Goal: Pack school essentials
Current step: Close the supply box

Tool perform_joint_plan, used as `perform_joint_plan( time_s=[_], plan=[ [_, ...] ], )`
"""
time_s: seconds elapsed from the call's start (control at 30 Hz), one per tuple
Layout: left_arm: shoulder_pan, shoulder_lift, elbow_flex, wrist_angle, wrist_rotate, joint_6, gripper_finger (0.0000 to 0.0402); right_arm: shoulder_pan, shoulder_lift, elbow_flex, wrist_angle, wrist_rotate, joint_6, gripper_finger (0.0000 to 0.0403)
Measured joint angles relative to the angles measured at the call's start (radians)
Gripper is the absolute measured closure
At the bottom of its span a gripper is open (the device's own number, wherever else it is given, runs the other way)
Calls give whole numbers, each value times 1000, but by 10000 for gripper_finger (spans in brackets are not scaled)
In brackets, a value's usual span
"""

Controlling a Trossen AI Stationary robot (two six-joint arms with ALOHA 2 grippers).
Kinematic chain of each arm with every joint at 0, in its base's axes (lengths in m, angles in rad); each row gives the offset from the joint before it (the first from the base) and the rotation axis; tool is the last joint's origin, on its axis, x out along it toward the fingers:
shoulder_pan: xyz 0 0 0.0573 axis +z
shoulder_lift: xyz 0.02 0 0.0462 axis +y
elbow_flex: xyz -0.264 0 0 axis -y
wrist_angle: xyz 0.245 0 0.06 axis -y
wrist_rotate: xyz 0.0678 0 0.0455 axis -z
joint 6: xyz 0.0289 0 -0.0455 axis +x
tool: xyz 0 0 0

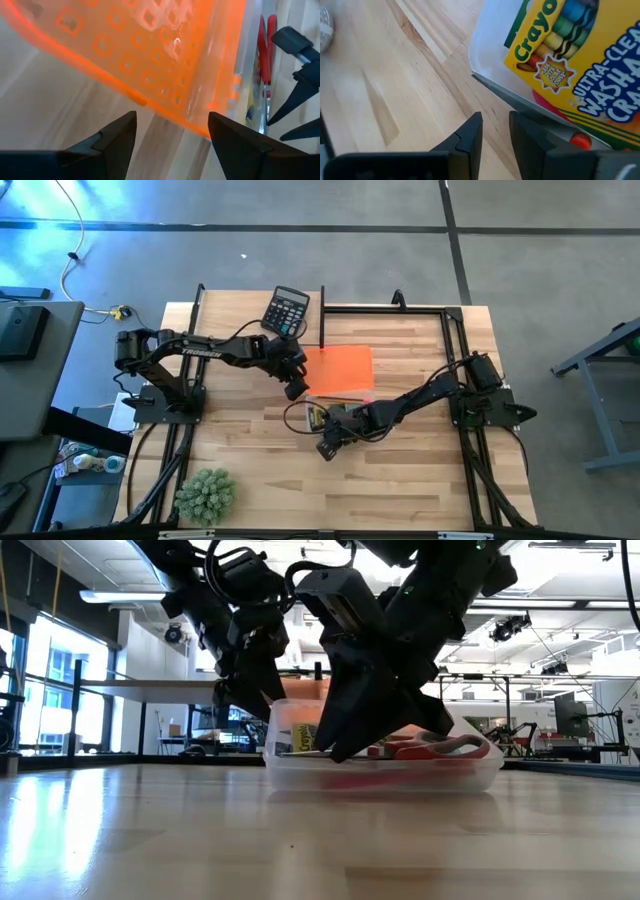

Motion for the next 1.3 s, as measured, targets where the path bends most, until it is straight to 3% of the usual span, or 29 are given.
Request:
perform_joint_plan(
  time_s=[0.17,0.8,1.07,1.3],
  plan=[
    [-6,0,0,-2,-10,13,165,-20,-8,0,4,-63,56,313],
    [-27,0,0,-142,-6,48,165,-84,-66,-1,-68,-106,79,313],
    [-50,0,0,-153,60,47,165,-114,-183,0,-187,-29,39,313],
    [-138,0,0,-149,65,-7,165,-220,-280,0,-372,10,-41,313]
  ],
)
